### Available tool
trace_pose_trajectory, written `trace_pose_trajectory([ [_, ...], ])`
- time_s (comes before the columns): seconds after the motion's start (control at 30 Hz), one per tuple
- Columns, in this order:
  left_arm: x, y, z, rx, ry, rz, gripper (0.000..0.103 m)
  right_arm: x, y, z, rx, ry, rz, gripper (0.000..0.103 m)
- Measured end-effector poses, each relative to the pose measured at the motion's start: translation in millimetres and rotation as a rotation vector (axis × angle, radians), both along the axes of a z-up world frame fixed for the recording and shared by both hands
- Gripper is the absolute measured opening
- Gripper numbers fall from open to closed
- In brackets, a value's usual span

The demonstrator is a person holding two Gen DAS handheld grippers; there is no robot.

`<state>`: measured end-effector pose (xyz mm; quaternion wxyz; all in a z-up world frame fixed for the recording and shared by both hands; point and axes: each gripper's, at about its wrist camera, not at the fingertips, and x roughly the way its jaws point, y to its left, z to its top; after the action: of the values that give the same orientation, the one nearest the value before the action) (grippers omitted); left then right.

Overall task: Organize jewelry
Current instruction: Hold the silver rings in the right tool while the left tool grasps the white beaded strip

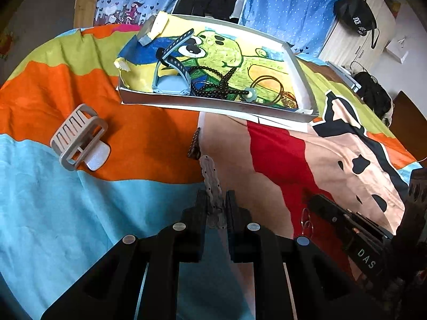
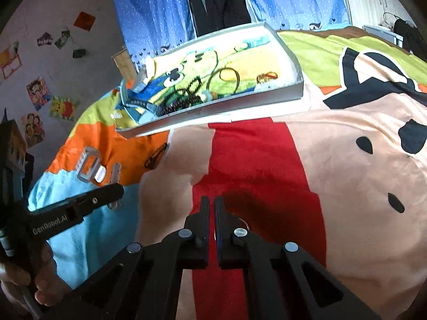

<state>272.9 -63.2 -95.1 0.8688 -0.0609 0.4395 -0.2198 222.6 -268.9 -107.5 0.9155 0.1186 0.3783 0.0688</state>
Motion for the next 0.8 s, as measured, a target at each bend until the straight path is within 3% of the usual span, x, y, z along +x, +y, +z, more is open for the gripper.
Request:
trace_pose_trajectory([
  [0.17, -8.2, -1.0, 3.5, 0.012, -0.008, -0.001, 0.011, -6.1, -2.1, 11.3, 0.014, -0.037, 0.006, 0.003],
  [0.3, -10.3, -4.5, -0.5, 0.023, 0.011, -0.012, 0.011, -7.2, -17.0, 7.6, 0.036, 0.030, -0.041, 0.003],
  [0.33, -10.0, -5.1, -2.3, 0.021, 0.021, -0.015, 0.011, -7.1, -21.7, 2.8, 0.042, 0.064, -0.058, 0.007],
  [0.43, -8.3, -7.1, -7.7, 0.015, 0.056, -0.029, 0.011, -8.0, -30.3, -8.5, 0.052, 0.132, -0.088, 0.034],
  [0.53, -7.8, -9.8, -13.4, 0.024, 0.079, -0.042, 0.011, -6.4, -30.6, -14.1, 0.077, 0.153, -0.084, 0.036],
  [0.8, -2.6, -7.6, -23.6, 0.012, 0.120, -0.033, 0.011, 4.6, -13.5, -28.9, 0.004, 0.190, -0.039, 0.037],
])
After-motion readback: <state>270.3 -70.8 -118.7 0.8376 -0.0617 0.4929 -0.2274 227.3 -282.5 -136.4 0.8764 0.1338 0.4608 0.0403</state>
